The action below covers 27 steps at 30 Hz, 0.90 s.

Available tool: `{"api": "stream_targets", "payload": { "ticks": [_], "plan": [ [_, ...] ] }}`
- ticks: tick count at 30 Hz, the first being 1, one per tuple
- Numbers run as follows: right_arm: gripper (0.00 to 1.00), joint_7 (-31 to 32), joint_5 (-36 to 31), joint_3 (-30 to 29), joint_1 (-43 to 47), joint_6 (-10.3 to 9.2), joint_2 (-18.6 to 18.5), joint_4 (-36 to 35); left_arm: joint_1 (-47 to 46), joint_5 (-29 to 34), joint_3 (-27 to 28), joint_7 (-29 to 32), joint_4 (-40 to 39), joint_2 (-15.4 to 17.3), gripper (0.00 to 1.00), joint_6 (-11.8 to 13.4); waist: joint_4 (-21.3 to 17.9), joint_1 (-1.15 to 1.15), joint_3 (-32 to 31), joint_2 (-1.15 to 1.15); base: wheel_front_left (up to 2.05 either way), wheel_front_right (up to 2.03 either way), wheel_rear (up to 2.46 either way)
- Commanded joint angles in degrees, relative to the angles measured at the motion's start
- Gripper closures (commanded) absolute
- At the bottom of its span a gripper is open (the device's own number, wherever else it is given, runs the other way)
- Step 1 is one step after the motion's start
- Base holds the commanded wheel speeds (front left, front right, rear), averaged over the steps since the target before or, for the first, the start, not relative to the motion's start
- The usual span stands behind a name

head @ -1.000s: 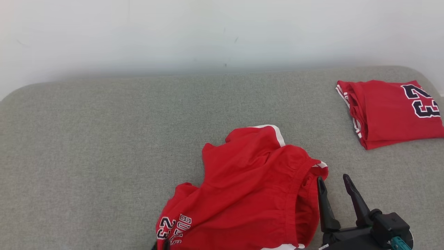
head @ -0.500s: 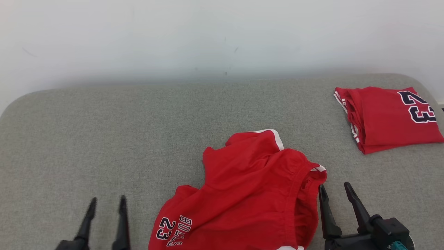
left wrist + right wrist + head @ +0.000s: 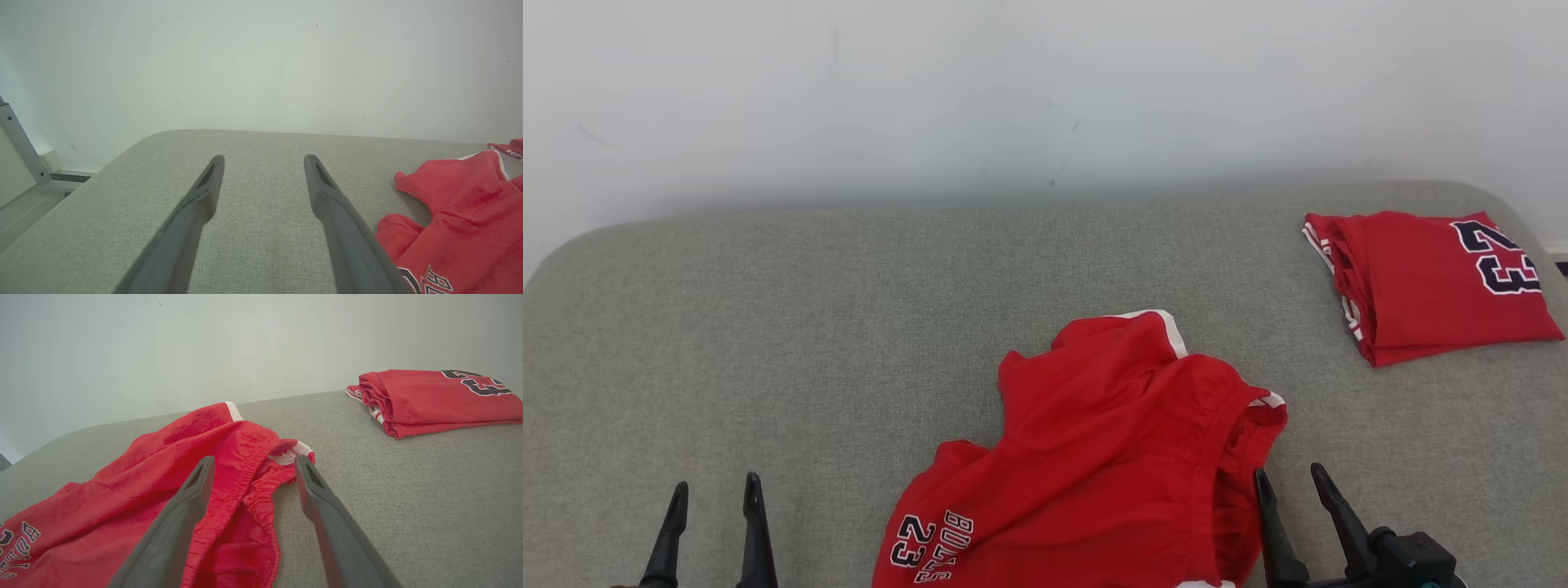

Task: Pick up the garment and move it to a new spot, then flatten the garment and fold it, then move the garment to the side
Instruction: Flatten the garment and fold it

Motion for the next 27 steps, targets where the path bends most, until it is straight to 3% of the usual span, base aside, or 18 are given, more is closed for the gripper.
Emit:
{"api": "stream_targets", "payload": {
  "ticks": [1,8,24,25,27],
  "plan": [
    [0.00,-0.02,0.29,0.21,-0.01,-0.15,-0.01,0.22,0.61,0.38,0.32,-0.17,0.10,-0.32,0.00,-0.31,0.02,0.00,-0.02,0.00,0.00,0.00,0.00],
    [0.00,0.56,0.64,3.73,-2.42,-0.15,-1.15,4.06,0.18,2.01,0.77,-0.17,0.61,-1.82,0.00,-1.18,0.41,0.00,-0.11,0.00,0.00,0.00,0.00],
    [0.00,9.53,3.33,6.57,-8.43,-0.15,-0.30,14.90,-1.24,2.68,0.18,-0.18,1.10,-3.37,0.00,-2.18,3.56,0.00,1.22,0.00,0.00,0.00,0.00],
    [0.52,9.88,3.71,6.80,-8.76,-0.15,-0.31,15.46,-1.41,2.63,0.20,-0.18,1.10,-3.40,0.00,-2.22,3.68,0.00,1.43,0.00,0.00,0.00,0.00],
    [0.98,8.94,4.08,7.12,-9.64,-0.15,-0.45,15.80,-1.63,2.52,0.26,-0.18,1.10,-3.47,0.00,-2.27,3.83,0.00,1.84,0.00,0.00,0.00,0.00]
  ]
}}
